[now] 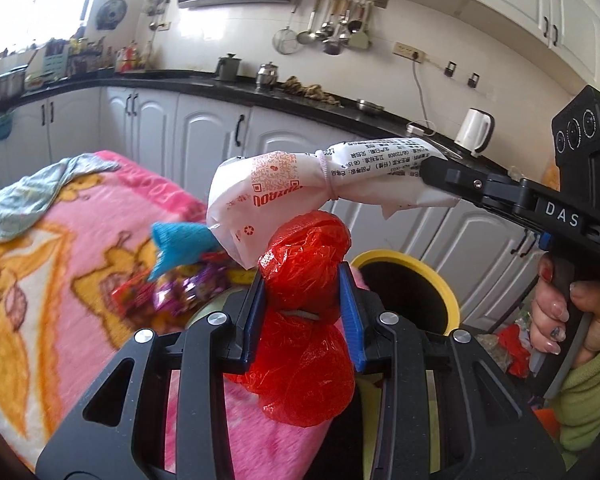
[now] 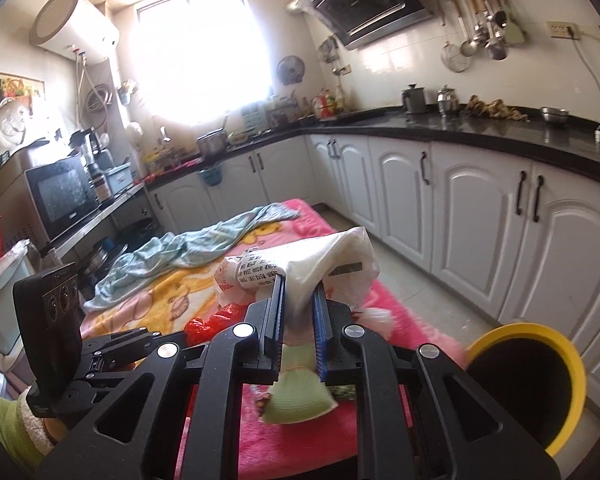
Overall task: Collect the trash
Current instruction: 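Carry both held bags over the yellow-rimmed bin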
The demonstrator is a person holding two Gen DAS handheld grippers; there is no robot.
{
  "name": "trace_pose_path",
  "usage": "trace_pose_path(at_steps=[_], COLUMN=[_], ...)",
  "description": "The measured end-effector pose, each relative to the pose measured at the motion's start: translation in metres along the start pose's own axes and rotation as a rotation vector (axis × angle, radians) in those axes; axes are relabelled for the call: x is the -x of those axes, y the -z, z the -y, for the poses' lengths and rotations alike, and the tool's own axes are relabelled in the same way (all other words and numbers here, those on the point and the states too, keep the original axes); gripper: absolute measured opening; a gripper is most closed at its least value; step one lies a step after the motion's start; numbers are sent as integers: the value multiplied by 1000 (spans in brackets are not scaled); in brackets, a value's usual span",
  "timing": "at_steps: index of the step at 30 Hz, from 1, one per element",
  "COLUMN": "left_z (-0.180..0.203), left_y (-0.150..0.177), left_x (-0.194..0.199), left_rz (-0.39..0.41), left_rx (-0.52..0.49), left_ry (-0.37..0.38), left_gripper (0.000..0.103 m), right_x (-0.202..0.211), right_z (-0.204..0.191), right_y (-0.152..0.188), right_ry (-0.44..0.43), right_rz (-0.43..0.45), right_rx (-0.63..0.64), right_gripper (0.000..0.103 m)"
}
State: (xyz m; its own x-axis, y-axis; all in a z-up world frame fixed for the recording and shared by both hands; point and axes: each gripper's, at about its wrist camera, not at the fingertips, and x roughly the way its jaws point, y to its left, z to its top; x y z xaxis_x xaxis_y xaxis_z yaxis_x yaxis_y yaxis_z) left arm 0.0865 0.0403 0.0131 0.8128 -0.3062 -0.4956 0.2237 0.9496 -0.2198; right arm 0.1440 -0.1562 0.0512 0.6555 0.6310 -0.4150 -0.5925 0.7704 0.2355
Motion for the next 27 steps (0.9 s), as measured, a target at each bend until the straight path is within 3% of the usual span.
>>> trace_pose_path(at_steps=[27], left_z=[116], left_y=[-21], left_x=[-71], left_rz=[-35], left_rx=[-183], left_ry=[173], left_gripper=[27], right_x=[96], right_z=[100], right_y=[8], right_ry=[280], right_rz=[150], right_rx=[-147], right_gripper=[13])
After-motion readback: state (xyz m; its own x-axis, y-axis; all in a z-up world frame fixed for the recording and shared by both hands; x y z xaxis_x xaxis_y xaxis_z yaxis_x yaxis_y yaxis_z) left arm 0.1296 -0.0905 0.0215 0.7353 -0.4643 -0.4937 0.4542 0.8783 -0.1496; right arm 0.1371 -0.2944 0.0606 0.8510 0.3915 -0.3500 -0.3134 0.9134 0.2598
